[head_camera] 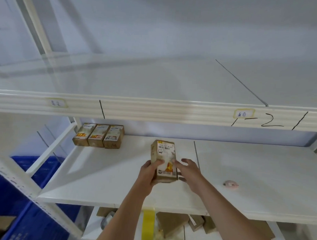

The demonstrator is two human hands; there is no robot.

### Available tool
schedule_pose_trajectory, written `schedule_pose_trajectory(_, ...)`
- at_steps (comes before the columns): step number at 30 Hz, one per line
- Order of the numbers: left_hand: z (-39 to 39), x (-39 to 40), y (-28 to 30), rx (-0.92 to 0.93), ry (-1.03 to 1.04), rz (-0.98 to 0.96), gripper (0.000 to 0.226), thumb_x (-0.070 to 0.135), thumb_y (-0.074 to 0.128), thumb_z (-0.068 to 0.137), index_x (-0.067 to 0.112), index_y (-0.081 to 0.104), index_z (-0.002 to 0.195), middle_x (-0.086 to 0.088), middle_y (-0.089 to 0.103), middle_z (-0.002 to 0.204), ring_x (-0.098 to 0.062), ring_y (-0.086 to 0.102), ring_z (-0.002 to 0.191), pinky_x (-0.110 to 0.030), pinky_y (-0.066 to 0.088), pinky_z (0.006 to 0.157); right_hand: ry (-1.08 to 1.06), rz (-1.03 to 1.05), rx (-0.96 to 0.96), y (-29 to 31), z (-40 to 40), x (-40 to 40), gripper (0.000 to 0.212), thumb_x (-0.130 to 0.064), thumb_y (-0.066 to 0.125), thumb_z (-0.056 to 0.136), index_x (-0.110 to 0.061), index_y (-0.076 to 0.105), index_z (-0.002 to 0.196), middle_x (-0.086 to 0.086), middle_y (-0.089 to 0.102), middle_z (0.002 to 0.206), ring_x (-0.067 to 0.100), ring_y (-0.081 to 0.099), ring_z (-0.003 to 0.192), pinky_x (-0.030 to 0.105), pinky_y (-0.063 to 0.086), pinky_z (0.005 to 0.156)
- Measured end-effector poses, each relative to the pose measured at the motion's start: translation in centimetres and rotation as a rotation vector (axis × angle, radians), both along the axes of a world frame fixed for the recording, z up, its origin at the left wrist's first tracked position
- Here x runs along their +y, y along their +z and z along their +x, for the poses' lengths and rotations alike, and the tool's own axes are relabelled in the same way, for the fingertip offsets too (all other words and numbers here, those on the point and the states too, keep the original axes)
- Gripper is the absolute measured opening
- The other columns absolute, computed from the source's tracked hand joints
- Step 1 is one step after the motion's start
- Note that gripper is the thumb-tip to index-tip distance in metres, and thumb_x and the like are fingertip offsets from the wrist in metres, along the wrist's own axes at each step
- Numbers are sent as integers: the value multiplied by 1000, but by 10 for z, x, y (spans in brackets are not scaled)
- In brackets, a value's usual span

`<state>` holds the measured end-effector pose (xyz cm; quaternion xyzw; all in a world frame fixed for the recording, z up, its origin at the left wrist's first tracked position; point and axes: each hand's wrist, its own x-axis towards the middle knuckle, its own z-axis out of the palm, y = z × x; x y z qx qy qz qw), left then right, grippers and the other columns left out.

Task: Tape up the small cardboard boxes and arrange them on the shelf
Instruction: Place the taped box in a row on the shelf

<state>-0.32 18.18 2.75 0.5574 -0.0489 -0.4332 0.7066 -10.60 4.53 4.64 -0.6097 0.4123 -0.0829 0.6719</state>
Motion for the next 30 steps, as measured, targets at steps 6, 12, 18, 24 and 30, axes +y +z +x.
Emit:
schedule_pose_trajectory(6,16,30,3,-112,-45,-4,31,23,66,96,10,66,124,-16,75,110,-33,73,101,-45,61,82,126,156,-162,2,17,30,36,-33,66,97,-3,71,118,13,77,105,30,74,101,41,59,89)
schedule_pose_trajectory(12,29,59,-3,-181,15,29,34,25,70,94,4,67,121,-16,76,106,-34,74,97,-50,60,88,145,98,-169,-5,36,63,30,-33,65,98,-10,71,117,8,78,103,24,76,97,39,59,91)
schedule_pose_trajectory(18,23,68,-9,-212,106,72,33,25,72,93,0,71,114,-14,78,97,-31,76,88,-41,62,76,31,-6,-66,-15,50,91,28,-35,61,100,-11,72,109,3,79,90,20,77,86,36,61,82)
schedule_pose_trajectory(24,22,73,-13,-167,146,115,44,36,69,95,2,65,123,-14,77,100,-30,76,88,-47,62,81,3,29,-21,-19,56,100,34,-41,61,99,-10,71,108,3,79,86,20,77,80,30,60,69)
schedule_pose_trajectory(30,25,81,-13,-143,150,183,42,25,66,97,27,51,136,-6,75,104,-20,75,85,-31,59,65,40,65,81,-21,71,96,51,-51,47,103,-6,63,121,9,74,99,23,73,88,30,57,65)
